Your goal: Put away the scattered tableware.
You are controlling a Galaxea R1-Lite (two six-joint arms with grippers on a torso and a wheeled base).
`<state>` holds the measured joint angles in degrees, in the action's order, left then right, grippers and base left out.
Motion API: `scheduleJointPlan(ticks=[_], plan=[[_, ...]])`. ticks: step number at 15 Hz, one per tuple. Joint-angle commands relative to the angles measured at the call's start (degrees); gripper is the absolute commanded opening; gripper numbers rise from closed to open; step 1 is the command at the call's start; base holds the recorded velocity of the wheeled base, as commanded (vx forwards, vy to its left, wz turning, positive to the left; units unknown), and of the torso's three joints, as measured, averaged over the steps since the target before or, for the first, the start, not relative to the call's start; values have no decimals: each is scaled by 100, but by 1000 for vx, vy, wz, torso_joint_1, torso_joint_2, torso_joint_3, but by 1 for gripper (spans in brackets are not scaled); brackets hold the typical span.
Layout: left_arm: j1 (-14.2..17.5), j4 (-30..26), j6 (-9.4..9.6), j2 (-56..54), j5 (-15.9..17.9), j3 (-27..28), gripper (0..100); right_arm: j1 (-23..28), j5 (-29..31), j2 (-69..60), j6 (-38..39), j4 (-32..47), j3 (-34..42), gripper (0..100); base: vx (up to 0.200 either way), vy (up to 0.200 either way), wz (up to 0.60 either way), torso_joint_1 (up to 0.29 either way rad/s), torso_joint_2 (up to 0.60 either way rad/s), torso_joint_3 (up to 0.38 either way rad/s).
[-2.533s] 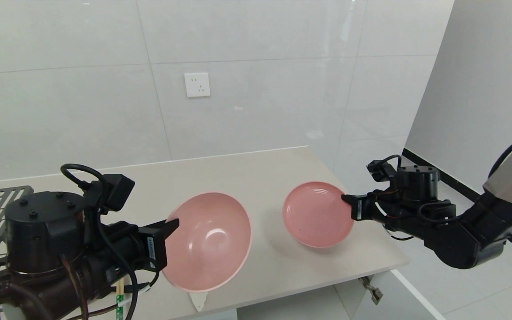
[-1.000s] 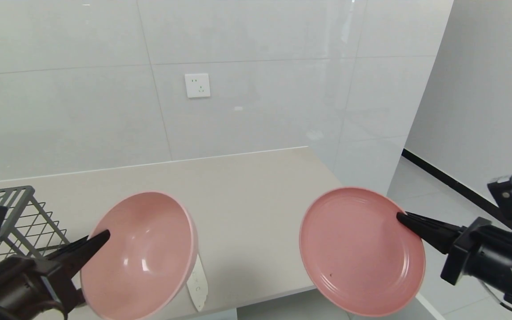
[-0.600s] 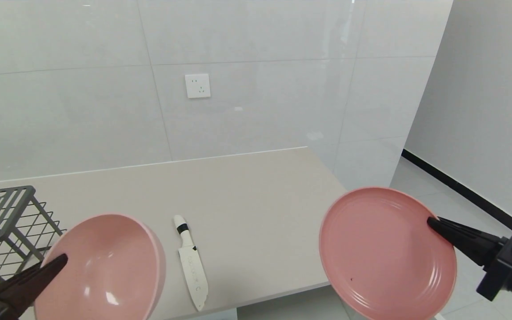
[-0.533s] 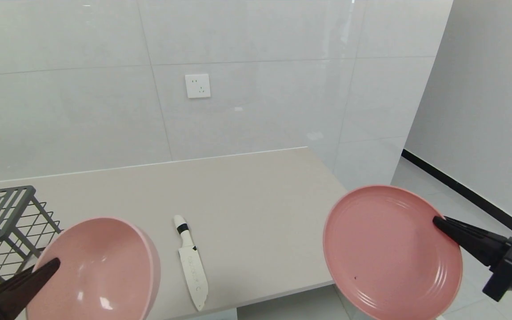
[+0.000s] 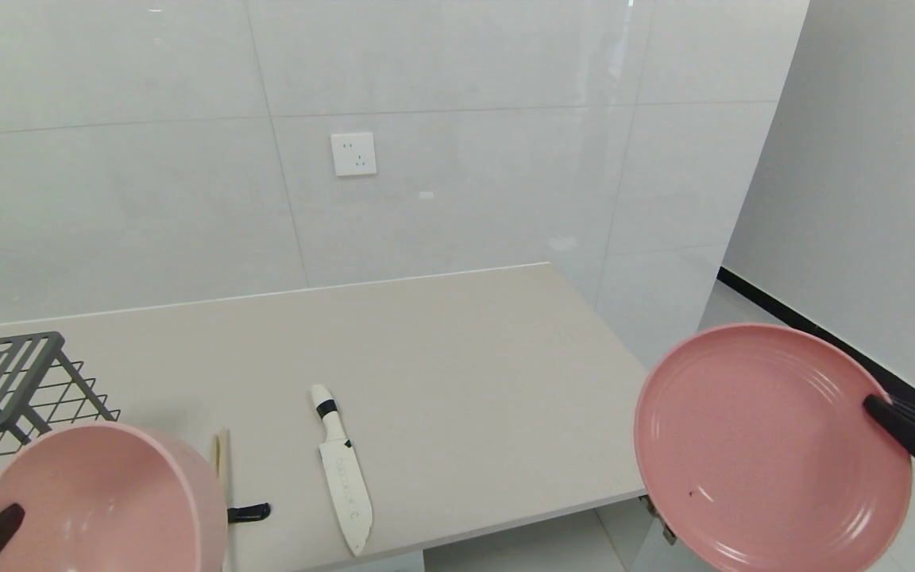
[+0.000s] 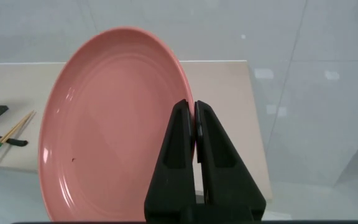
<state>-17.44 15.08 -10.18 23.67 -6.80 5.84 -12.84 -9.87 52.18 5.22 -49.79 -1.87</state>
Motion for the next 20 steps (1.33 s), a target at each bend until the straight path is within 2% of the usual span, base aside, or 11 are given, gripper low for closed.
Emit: scheduleJointPlan(ticks=[1, 2, 4, 8, 11, 15, 17, 18, 20], plan=[[110, -190, 7, -574, -5, 31, 0, 229, 3, -990, -21, 505, 81, 0, 0, 0, 0, 0, 0, 0], [136, -225, 7, -618, -5, 49, 0, 247, 3, -1148, -30, 672, 81, 0, 0, 0, 0, 0, 0, 0], [400, -251, 7, -768, 3, 66, 0, 440, 3, -2080, -91, 1498, 63, 0, 0, 0, 0, 0, 0, 0], [549, -286, 7, -1075, 12, 40, 0, 660, 3, -3275, -443, 2456, 63, 0, 0, 0, 0, 0, 0, 0], [628, -629, 7, -1471, 12, 14, 0, 686, 3, -4145, -785, 3151, 125, 0, 0, 0, 0, 0, 0, 0], [628, -1200, 16, -1787, 12, 14, 0, 748, 12, -4558, -882, 3265, 169, 0, 0, 0, 0, 0, 0, 0], [637, -1200, 16, -1787, 12, 5, 0, 818, 56, -4646, -926, 3318, 187, 0, 0, 0, 0, 0, 0, 0], [663, -1200, 51, -1787, 12, -21, 0, 818, 214, -4646, -935, 3318, 187, 0, 0, 0, 0, 0, 0, 0], [866, -1139, 491, -1787, -5, -232, 0, 809, 416, -4646, -1075, 3405, 187, 0, 0, 0, 0, 0, 0, 0]])
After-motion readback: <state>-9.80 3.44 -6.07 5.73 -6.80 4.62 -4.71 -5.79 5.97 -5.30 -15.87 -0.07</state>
